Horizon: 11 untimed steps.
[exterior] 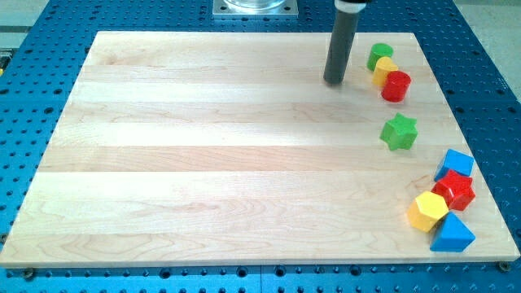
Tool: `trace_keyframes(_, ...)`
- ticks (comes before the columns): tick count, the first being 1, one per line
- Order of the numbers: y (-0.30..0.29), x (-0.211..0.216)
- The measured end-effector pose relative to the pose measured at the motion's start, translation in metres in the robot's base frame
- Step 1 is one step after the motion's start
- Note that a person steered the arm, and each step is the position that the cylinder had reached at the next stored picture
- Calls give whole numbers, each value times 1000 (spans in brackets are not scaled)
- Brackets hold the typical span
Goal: Nudge the green circle slightly towards the right
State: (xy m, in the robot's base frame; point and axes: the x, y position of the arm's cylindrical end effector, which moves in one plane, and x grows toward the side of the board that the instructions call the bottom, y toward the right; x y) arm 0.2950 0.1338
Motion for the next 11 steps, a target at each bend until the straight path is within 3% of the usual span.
trace_keyframes(1, 43, -41)
trace_keyframes(2, 78, -56)
trace_keyframes(6, 132, -56)
trace_keyframes(10, 128, -56)
trace_keyframes(11, 95, -57)
